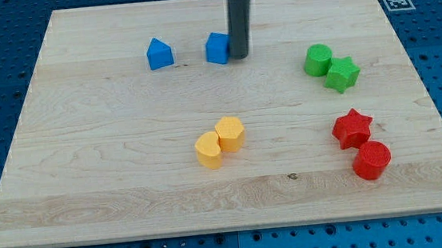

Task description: Push blue cube to above of blue triangle

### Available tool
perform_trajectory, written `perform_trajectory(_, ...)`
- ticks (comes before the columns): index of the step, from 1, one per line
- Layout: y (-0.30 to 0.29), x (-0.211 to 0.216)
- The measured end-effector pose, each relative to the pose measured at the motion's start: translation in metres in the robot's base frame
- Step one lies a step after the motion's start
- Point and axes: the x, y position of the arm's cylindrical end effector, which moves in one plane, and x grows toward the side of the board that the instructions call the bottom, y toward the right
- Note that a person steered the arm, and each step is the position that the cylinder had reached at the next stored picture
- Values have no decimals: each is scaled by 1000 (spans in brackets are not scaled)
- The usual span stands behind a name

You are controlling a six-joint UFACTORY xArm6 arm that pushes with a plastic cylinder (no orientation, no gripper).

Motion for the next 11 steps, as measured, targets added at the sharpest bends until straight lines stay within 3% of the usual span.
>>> perform_trajectory(3,-32,-11)
perform_trajectory(5,-93,-13)
perform_trajectory(7,-90,-13)
perform_trajectory(11,-98,-97)
